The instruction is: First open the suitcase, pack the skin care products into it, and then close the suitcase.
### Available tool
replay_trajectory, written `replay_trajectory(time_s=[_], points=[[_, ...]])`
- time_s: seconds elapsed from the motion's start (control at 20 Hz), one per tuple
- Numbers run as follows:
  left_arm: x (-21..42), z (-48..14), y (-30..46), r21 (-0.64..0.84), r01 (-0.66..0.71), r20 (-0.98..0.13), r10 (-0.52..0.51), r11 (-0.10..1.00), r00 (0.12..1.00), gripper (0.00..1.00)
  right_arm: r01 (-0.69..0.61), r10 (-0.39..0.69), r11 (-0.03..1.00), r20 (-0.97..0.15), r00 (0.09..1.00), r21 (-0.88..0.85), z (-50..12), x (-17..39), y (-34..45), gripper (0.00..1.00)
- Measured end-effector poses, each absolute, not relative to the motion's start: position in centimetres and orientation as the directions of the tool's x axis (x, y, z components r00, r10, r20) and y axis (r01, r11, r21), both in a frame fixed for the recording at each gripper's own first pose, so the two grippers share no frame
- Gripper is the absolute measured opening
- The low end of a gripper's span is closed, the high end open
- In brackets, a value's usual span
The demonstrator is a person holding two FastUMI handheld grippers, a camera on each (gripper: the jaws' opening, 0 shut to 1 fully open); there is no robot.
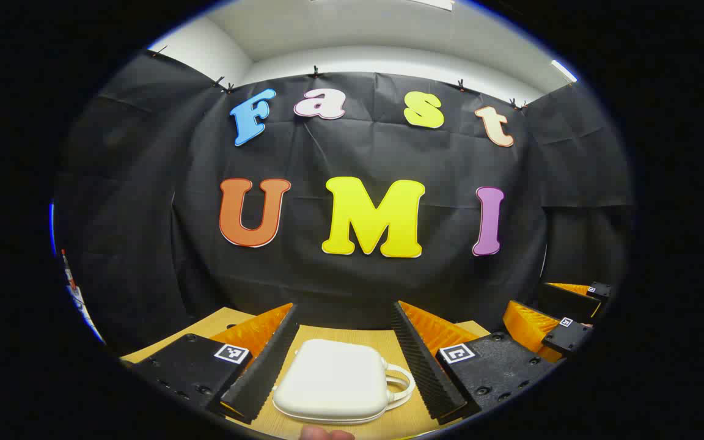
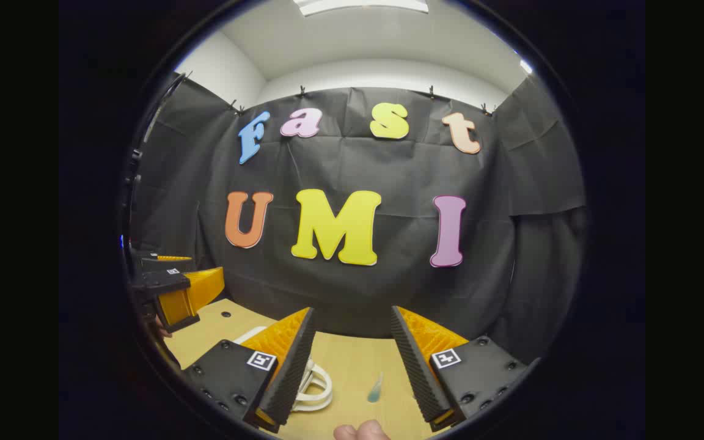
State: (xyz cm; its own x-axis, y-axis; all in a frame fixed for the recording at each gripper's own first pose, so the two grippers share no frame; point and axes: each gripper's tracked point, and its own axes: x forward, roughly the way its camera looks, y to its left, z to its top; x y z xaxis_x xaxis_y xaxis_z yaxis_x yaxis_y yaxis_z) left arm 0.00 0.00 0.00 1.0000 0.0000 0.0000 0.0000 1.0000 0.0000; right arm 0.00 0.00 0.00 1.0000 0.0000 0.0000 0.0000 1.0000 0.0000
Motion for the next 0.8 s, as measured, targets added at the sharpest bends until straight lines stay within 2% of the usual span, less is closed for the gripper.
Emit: replay_trajectory(time_s=[0.3,0.35,0.6,0.8], points=[[0.5,-0.2,-0.3,0.022,0.000,0.006,-0.001,1.000,1.000,0.97,0.019,-0.019,1.000,0.011,1.000,0.011,0.1,1.0,-1.1,0.74],[0.8,-0.1,-0.5,0.027,0.002,0.011,-0.003,1.000,1.000,0.97,0.022,-0.022,1.000,0.008,1.000,0.013,0.0,1.2,-1.3,0.76],[1.4,-1.7,-1.7,0.023,0.024,-0.012,-0.024,0.999,1.000,0.97,0.040,-0.040,0.999,-0.009,0.999,0.005,-0.4,1.3,-2.9,0.72],[1.7,-2.5,-2.9,0.017,0.048,-0.021,-0.048,0.999,0.999,0.97,0.060,-0.060,0.998,-0.024,0.998,-0.003,-1.0,1.2,-4.6,0.74]])
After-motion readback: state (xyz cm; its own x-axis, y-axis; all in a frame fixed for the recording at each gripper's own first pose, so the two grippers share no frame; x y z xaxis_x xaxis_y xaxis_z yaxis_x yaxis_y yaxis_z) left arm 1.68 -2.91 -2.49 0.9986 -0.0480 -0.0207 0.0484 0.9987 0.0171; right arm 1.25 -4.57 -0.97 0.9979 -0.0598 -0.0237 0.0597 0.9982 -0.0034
